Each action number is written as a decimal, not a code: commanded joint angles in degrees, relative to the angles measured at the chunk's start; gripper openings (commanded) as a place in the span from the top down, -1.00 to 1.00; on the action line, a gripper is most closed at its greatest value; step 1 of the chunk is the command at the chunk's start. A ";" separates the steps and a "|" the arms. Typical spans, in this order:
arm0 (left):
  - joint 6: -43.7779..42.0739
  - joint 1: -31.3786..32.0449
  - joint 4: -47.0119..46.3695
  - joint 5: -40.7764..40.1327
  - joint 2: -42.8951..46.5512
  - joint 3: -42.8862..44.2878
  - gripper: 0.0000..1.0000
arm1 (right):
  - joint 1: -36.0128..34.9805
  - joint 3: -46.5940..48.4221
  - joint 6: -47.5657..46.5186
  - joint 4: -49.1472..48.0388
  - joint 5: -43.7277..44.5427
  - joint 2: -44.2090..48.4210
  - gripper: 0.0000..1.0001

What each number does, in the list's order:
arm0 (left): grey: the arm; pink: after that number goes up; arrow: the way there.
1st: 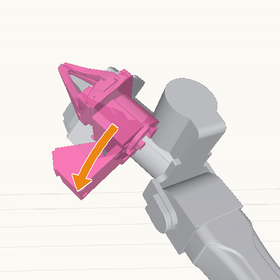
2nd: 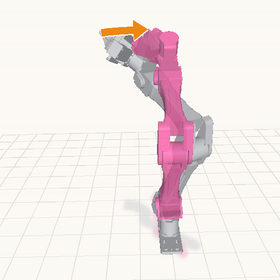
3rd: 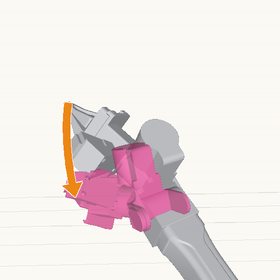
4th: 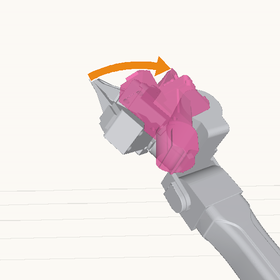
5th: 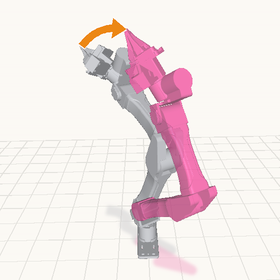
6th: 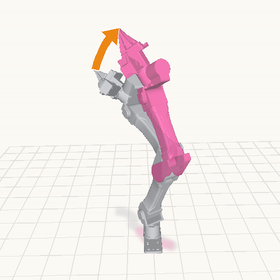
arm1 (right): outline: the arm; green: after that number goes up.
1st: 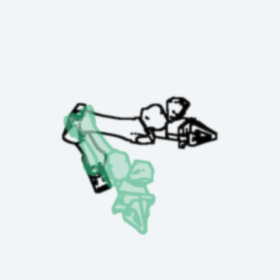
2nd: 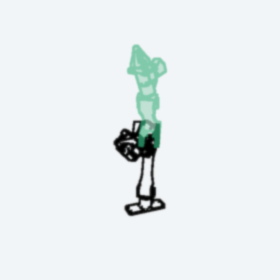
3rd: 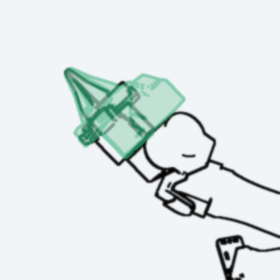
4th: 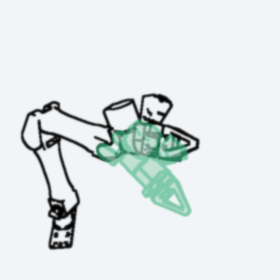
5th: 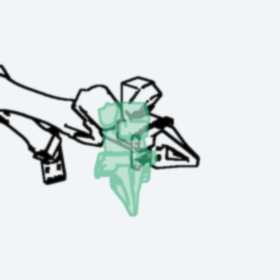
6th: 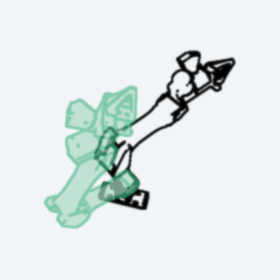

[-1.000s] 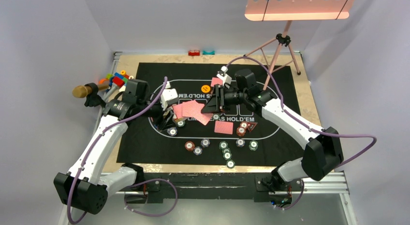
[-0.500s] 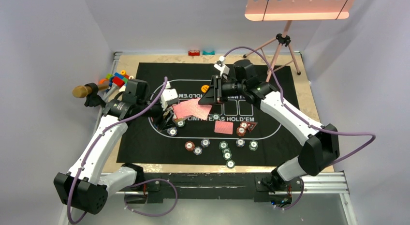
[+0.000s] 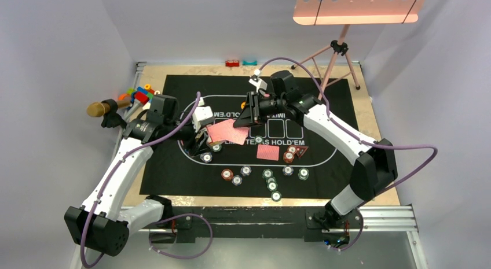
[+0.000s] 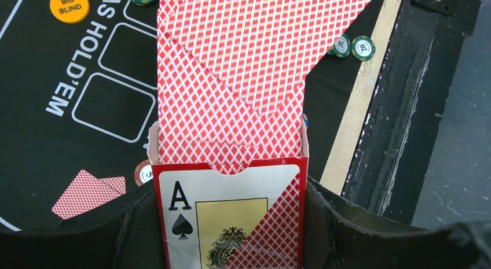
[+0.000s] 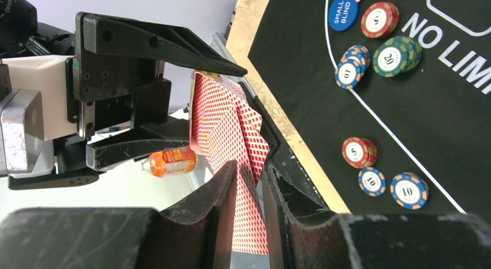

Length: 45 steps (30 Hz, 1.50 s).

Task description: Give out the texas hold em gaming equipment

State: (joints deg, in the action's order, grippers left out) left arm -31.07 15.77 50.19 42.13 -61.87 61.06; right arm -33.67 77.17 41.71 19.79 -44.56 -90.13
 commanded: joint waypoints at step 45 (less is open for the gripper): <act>2.55 -0.40 -6.05 0.50 0.17 0.47 1.00 | -1.54 -15.13 12.72 -15.65 -0.86 10.83 -0.52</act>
State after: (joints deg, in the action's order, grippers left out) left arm -30.35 15.77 48.21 41.30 -61.82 60.99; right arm -34.50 65.80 46.74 14.76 -44.75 -81.21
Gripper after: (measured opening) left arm 0.701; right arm 0.805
